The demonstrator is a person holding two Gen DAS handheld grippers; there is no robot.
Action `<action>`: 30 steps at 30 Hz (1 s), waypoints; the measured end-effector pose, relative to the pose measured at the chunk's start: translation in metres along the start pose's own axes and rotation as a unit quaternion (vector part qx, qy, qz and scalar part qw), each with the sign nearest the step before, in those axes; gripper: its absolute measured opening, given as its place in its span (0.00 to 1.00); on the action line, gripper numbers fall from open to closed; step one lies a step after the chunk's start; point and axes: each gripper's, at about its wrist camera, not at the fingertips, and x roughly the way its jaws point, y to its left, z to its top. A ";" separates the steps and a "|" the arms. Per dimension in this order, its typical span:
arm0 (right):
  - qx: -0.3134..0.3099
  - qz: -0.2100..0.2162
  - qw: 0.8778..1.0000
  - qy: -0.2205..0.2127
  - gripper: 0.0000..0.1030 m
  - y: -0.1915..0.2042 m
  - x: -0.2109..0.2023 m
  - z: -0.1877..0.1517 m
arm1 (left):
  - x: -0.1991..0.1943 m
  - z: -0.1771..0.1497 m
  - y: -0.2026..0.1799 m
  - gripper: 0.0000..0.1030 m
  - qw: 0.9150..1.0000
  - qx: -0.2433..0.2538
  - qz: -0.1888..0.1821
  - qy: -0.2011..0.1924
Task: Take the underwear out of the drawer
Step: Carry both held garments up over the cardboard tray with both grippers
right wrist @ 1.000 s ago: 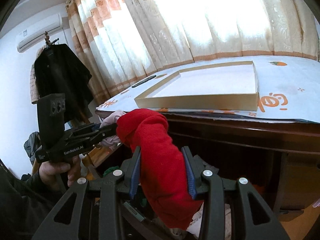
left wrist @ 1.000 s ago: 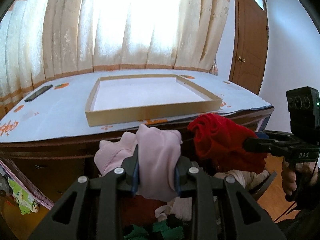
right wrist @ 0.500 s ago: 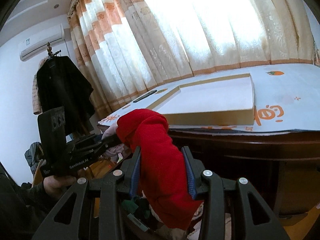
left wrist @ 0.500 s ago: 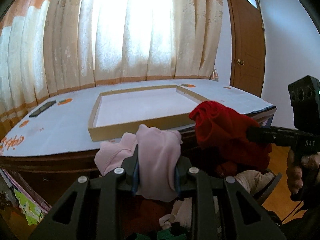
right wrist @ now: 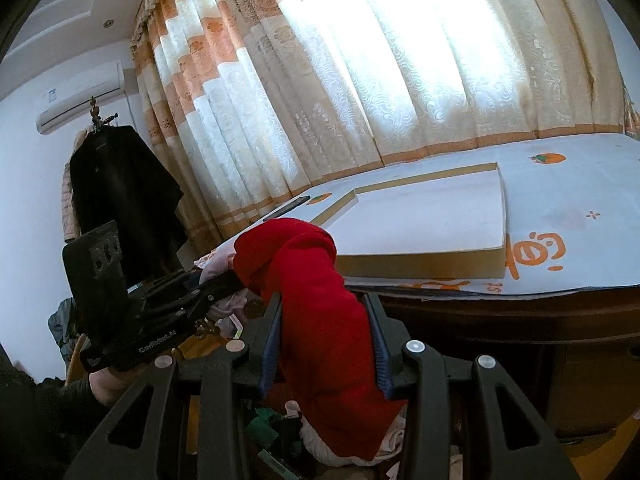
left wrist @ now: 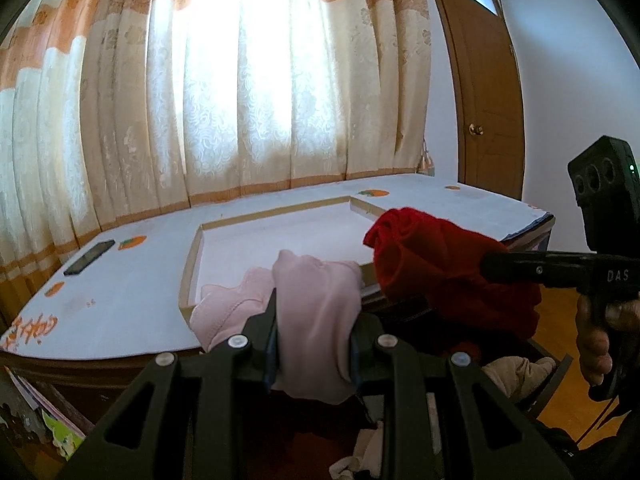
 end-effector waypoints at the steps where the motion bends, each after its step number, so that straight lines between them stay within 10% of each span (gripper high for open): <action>1: 0.001 0.000 1.000 -0.001 0.40 0.001 -0.001 0.000 | -0.001 0.002 0.000 0.25 1.000 0.002 0.000 -0.003; 30: 0.031 -0.033 0.999 -0.004 0.40 -0.018 0.014 0.047 | 0.038 0.054 0.003 0.25 0.999 0.040 -0.011 -0.012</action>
